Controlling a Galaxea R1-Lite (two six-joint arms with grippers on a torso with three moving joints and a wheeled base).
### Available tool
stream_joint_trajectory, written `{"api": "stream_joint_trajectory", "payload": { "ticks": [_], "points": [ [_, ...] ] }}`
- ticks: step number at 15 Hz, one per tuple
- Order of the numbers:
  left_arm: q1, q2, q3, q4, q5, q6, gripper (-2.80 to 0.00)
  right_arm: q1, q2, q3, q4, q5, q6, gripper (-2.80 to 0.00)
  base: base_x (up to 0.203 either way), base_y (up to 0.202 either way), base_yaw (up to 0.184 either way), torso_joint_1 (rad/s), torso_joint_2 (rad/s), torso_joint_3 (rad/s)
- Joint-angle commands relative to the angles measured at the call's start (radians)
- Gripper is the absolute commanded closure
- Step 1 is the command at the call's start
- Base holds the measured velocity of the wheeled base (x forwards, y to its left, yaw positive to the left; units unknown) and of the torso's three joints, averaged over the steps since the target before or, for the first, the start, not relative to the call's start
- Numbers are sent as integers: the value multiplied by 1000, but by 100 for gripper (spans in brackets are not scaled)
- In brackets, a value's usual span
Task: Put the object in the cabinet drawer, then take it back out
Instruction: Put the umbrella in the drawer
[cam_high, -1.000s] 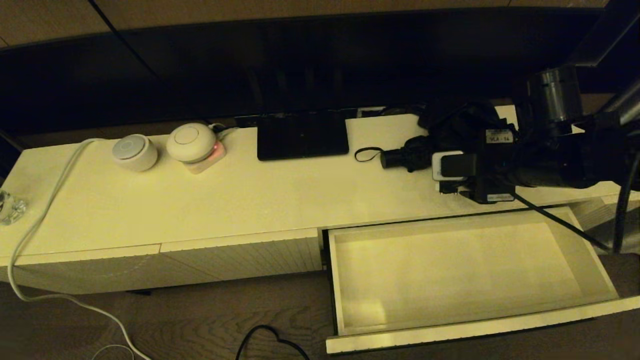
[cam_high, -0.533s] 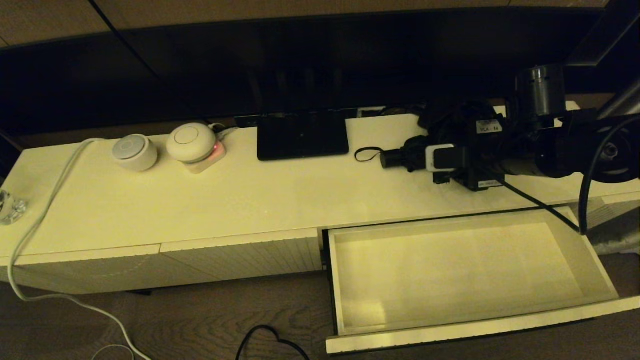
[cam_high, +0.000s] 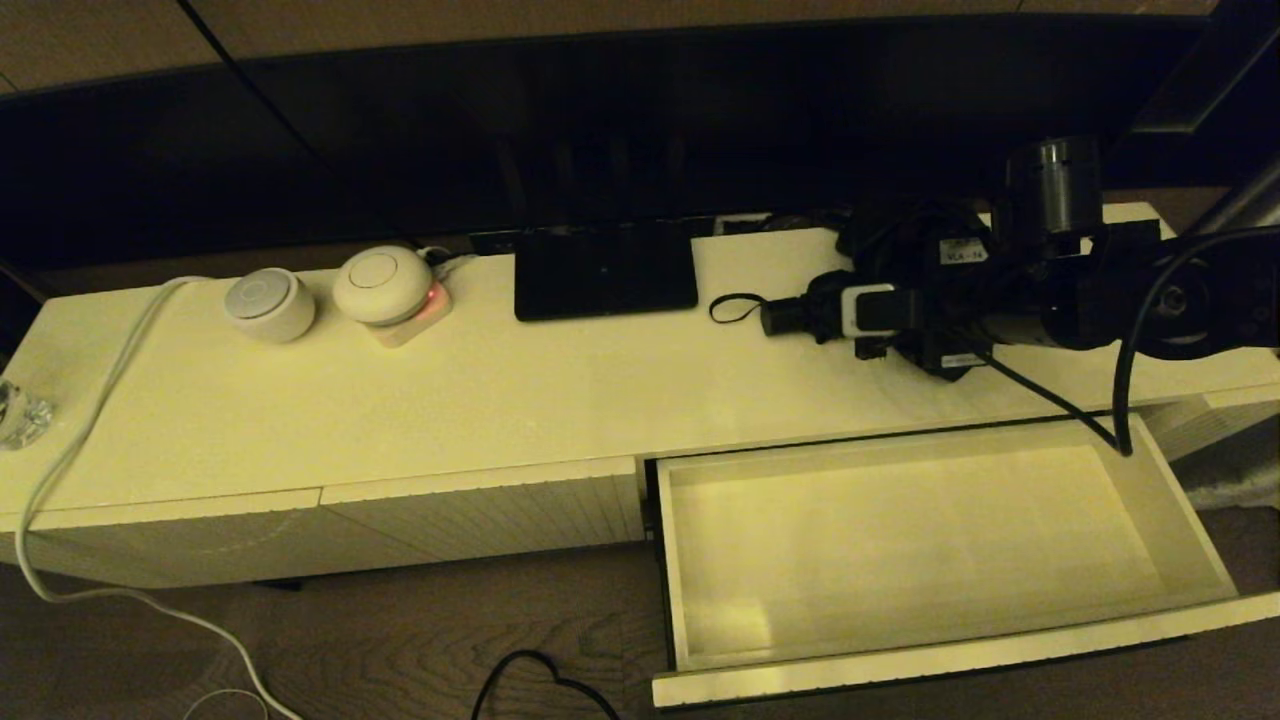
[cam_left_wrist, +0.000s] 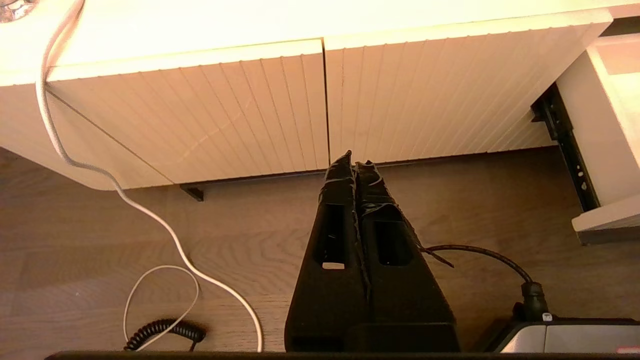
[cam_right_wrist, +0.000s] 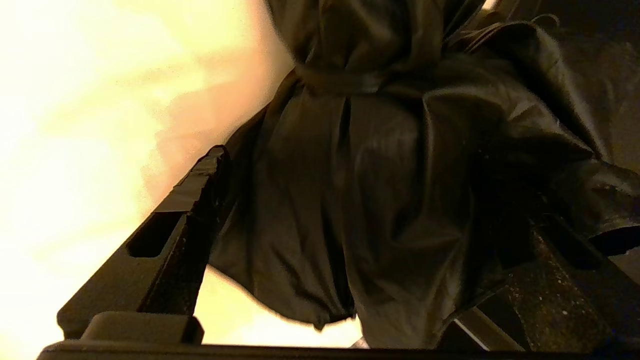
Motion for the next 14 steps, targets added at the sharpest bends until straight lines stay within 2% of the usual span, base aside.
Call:
{"api": "stream_joint_trajectory", "payload": {
  "ticks": [1, 14],
  "points": [
    [0, 0, 2, -1, 0, 1, 0, 0, 28, -12, -25, -1, -9, -280, 0, 0, 0, 0, 0, 0],
    [0, 0, 2, -1, 0, 1, 0, 0, 77, -28, -153, -20, 0, -280, 0, 0, 0, 0, 0, 0]
  ]
}}
